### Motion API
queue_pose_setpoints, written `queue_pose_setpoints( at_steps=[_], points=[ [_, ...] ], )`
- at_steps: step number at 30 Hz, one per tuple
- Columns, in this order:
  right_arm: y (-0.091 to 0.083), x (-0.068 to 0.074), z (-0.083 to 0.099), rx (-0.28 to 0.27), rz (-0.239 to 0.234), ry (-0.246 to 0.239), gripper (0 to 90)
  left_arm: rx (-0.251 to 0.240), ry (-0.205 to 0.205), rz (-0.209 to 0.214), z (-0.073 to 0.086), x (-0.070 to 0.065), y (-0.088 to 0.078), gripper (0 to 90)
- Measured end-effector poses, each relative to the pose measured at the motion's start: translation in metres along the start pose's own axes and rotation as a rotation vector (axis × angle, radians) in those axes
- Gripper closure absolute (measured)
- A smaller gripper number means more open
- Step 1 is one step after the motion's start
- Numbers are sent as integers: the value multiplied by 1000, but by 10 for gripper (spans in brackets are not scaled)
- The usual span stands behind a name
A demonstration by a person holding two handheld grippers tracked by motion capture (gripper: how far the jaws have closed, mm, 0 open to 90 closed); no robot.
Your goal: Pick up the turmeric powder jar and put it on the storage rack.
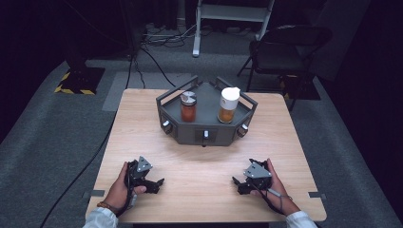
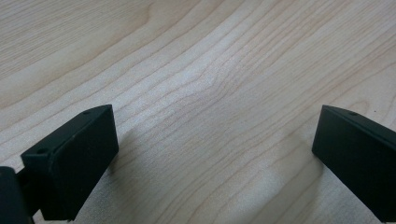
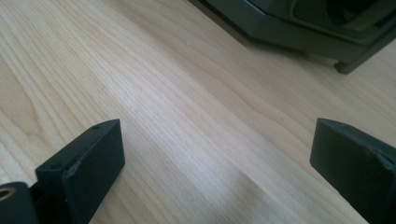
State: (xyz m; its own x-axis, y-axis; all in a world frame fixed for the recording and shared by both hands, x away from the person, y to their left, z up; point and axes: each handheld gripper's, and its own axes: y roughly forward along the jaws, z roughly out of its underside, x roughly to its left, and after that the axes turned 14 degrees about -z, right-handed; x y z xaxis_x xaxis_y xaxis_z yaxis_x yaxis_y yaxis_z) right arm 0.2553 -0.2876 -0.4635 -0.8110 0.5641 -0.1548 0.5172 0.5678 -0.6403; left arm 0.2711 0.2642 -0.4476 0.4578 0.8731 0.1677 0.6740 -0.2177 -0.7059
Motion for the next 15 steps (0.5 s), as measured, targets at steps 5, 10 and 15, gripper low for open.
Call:
queue_pose_setpoints(
  at_steps=[5, 10, 15],
  points=[
    [-7, -19, -1, 20, -69, 99, 16, 0, 0, 0, 0, 0, 0, 2],
    [-12, -42, 1, 42, -139, 182, 3, 0, 0, 0, 0, 0, 0, 2],
    [-14, -66, 5, 56, -211, 232, 2, 0, 0, 0, 0, 0, 0, 2]
  ],
)
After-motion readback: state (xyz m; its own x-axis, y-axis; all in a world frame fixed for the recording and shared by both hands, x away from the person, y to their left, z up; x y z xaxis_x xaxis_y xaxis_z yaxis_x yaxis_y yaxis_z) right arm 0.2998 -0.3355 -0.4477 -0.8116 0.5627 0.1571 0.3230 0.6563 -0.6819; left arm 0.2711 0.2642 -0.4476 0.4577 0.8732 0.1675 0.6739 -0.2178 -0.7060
